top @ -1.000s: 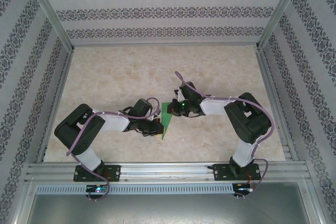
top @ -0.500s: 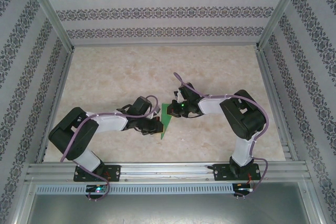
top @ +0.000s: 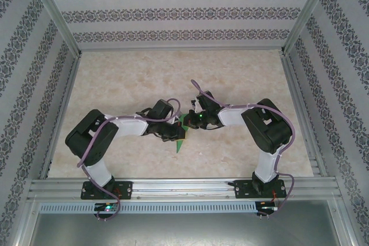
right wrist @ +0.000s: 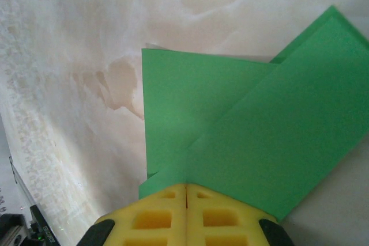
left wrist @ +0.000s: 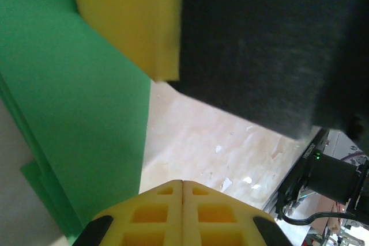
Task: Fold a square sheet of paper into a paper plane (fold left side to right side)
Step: Fold the wing for the fifth time at the center of the table.
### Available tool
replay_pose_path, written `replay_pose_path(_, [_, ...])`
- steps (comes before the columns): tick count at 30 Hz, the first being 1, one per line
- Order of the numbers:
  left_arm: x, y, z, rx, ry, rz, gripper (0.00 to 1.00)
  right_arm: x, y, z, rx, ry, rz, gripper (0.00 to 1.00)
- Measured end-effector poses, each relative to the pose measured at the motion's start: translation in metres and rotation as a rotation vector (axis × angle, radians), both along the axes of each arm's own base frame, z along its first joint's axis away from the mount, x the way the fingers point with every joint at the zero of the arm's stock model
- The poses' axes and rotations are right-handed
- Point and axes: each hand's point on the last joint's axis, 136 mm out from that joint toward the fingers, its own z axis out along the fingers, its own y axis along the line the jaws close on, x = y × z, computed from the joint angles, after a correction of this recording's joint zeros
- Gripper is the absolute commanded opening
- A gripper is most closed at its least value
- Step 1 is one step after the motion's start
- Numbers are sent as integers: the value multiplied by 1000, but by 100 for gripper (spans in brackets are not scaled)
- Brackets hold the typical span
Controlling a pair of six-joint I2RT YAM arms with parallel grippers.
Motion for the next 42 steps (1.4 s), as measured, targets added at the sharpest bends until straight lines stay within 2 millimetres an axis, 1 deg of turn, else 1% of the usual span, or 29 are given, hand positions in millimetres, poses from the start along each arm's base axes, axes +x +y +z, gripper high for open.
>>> replay_pose_path(4, [5, -4, -7, 6, 12, -6, 0, 0, 0, 0, 0, 1, 0, 0])
replay_pose_path(9, [3, -4, -14, 16, 20, -17, 0, 0, 0, 0, 0, 1, 0, 0])
replay_pose_path(24, [-5, -2, -17, -18, -10, -58, 0, 0, 0, -1, -4, -2, 6, 0])
replay_pose_path(30, [-18, 5, -18, -23, -14, -74, 0, 0, -1, -1, -5, -6, 9, 0])
replay_pose_path(37, [-26, 10, -18, -27, -30, -104, 0, 1, -2, -1, -5, -7, 8, 0])
replay_pose_path(42, [-36, 15, -18, -32, -39, -129, 0, 2, -3, -1, -6, -9, 7, 0])
